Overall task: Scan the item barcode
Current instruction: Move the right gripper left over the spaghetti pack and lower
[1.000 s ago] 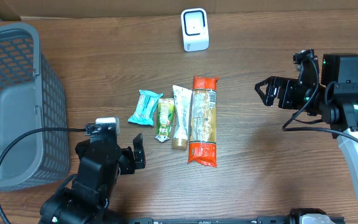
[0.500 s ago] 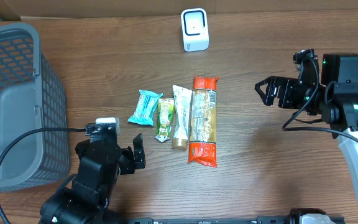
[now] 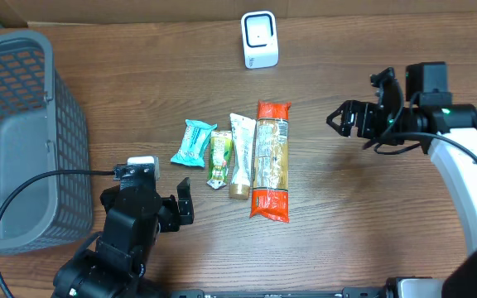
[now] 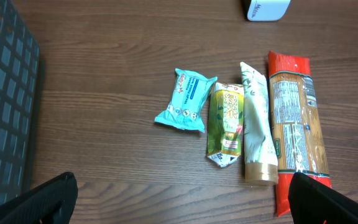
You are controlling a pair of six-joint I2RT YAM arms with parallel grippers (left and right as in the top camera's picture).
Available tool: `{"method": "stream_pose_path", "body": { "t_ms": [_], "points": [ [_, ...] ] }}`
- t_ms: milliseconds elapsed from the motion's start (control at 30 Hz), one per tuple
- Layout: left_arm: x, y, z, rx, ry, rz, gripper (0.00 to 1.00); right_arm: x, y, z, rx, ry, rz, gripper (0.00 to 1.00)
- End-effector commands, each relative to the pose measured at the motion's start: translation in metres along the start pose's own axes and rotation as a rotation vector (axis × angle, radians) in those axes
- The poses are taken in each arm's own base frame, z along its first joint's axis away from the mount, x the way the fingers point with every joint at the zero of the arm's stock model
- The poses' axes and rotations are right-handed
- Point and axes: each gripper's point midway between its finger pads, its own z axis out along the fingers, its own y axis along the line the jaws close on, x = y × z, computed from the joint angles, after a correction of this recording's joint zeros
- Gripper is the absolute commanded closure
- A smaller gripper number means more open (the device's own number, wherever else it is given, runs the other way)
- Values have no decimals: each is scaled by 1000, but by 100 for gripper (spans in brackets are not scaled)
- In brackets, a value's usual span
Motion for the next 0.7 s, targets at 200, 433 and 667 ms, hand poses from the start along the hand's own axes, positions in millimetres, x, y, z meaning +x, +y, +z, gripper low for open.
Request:
{"method": "stream_pose_path", "body": {
  "t_ms": [200, 433, 667],
  "points": [
    [2, 1, 3, -14, 1, -7, 0, 15, 18, 56, -41, 123, -54, 0],
    [2, 1, 3, -14, 1, -7, 0, 30, 32, 99, -51, 200, 8, 2],
    [2, 1, 3, -14, 1, -7, 0, 50, 50, 123, 1, 238, 34, 13]
  ]
}}
